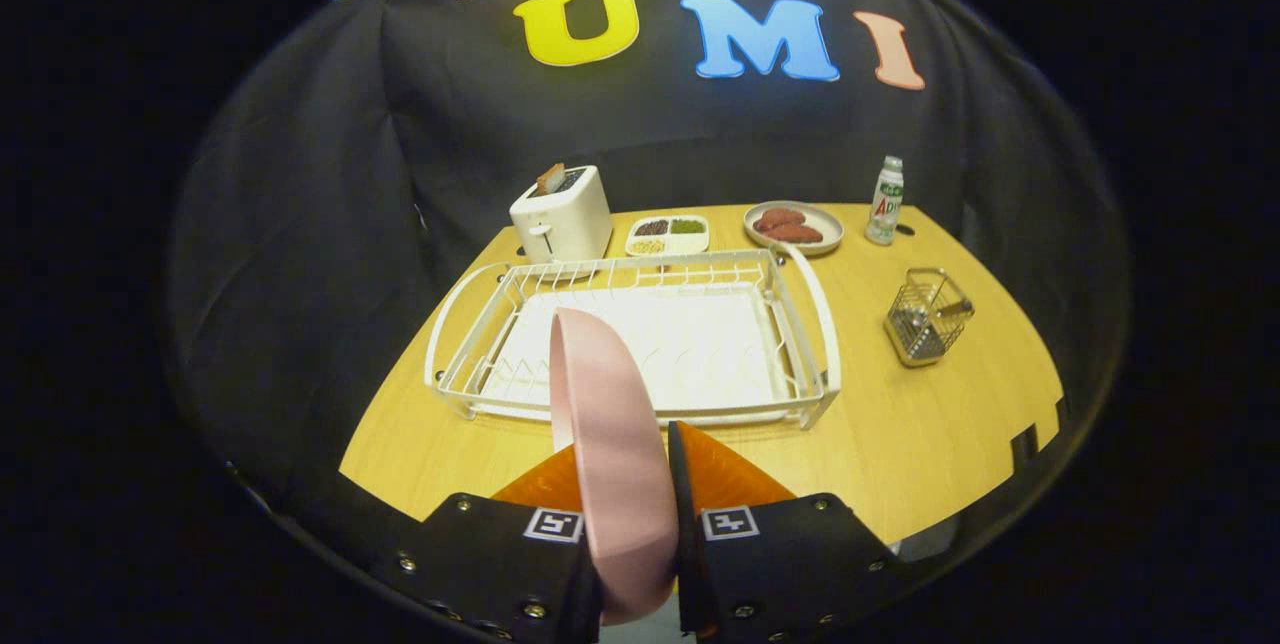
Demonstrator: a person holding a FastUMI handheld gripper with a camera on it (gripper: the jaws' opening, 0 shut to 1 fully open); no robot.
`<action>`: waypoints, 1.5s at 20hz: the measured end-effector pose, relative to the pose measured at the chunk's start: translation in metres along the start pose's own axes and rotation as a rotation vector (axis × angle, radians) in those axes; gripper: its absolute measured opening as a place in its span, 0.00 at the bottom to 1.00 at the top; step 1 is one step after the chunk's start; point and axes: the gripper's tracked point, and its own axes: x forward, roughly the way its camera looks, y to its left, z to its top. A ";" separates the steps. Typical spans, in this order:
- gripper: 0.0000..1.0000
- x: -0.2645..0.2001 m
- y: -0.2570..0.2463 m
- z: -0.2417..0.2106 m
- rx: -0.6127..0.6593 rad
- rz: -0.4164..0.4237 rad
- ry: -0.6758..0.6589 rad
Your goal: Take the plate from the dish rack, then take the spoon from the basket and place it into the plate.
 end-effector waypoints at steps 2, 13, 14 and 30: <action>0.28 0.006 0.003 -0.022 0.086 0.058 0.033; 0.28 0.060 -0.006 -0.097 0.519 0.180 0.183; 0.28 0.065 -0.004 -0.100 0.558 0.196 0.198; 0.60 0.045 -0.021 -0.080 0.469 0.188 0.117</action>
